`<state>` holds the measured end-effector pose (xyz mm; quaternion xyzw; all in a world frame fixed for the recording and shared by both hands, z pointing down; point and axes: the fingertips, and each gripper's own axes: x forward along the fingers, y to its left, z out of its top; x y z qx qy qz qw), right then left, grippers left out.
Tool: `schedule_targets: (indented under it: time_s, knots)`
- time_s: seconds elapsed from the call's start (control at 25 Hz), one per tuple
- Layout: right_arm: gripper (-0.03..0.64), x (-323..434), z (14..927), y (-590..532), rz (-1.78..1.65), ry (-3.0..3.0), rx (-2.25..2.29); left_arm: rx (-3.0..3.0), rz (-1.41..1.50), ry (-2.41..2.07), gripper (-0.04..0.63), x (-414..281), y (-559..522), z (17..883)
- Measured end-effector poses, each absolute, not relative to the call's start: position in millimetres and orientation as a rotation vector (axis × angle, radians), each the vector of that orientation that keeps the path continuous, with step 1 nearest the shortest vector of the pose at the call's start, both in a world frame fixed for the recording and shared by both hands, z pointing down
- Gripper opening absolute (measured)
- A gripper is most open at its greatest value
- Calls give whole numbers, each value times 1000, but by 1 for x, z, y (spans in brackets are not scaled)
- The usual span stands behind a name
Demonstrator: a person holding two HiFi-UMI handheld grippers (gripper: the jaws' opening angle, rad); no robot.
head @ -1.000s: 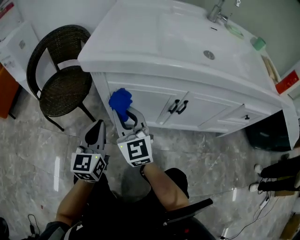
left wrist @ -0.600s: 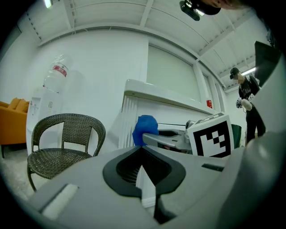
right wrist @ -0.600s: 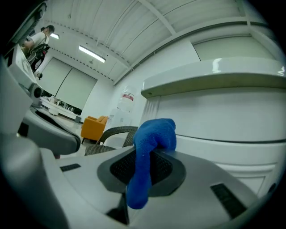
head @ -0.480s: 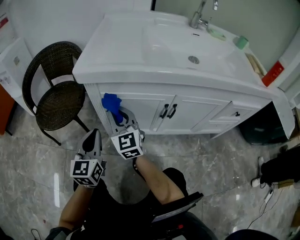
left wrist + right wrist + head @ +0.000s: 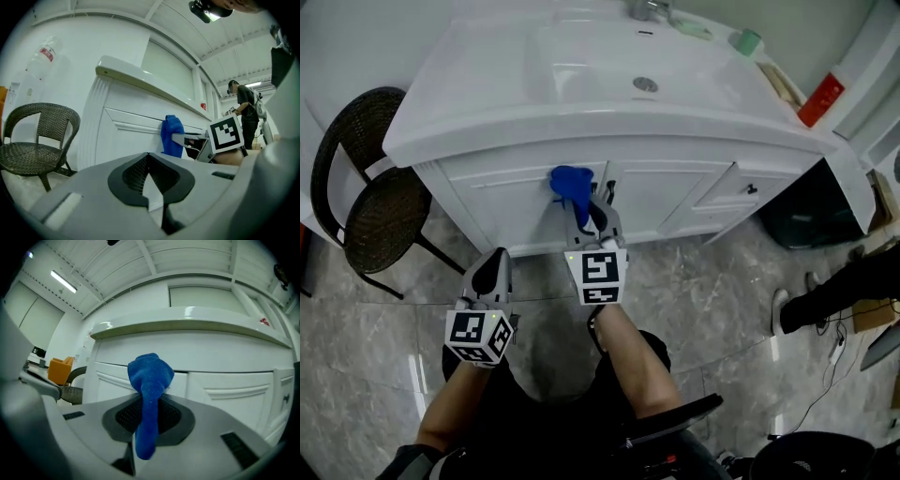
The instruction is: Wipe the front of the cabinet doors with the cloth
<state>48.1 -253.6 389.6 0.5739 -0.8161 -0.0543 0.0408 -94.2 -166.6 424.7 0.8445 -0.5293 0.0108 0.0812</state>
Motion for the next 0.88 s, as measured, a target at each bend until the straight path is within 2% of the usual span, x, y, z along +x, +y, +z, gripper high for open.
schedule_targets:
  time_s: [0.2,0.4,0.6,0.88]
  knots:
    - [49,108,397,-250,-91,-2378,1894,2586,25,-1485,3,-62,-166,425]
    - [49,100,398,-239,-93,-2410,1869,2575,4,-1493,3,-66,-165,426]
    - [49,36,395,-227,-120,-2557,1739,2536,-15,-1560,3,-94,-166,426]
    - [49,-116,423,-213,-148,-2793,1308,2375,10,-1740,3,-170,-156,442]
